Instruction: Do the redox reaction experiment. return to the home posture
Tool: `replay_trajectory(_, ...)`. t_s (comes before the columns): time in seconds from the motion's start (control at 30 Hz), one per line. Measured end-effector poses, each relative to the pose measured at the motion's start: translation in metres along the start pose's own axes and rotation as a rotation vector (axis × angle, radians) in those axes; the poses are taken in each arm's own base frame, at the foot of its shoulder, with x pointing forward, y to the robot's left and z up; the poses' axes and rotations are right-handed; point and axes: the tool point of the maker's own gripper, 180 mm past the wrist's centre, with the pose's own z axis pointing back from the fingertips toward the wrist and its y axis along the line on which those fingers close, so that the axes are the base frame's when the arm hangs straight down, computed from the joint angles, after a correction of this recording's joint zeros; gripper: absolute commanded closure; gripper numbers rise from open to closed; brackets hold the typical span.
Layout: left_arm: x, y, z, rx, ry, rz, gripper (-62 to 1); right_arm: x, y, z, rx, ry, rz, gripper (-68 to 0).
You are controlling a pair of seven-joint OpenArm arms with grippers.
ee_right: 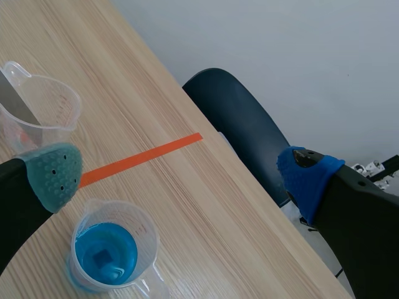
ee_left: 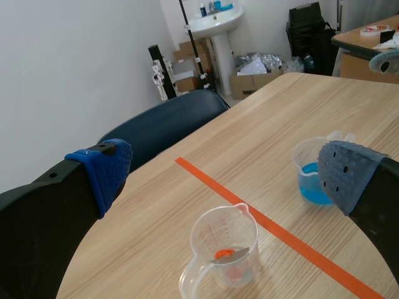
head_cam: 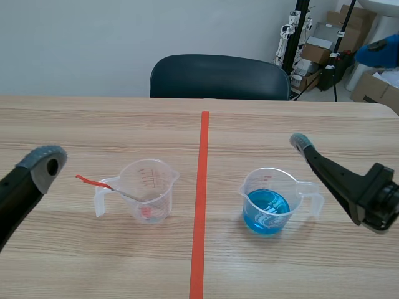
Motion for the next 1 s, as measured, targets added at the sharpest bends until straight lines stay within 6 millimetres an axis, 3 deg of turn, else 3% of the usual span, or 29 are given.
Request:
replay_trajectory(0.33,-0.008,-0.017,-0.015,-0.057,0.017,-0.002,-62.3,0.0,-0.001,-0.001,0.012,0.006,-0.013,-67.9)
replay_trajectory(1.0,-0.015,-0.003,-0.018,0.016,0.051,-0.071,-62.3,-0.004,-0.001,-0.001,0.011,0.025,-0.014,-67.9)
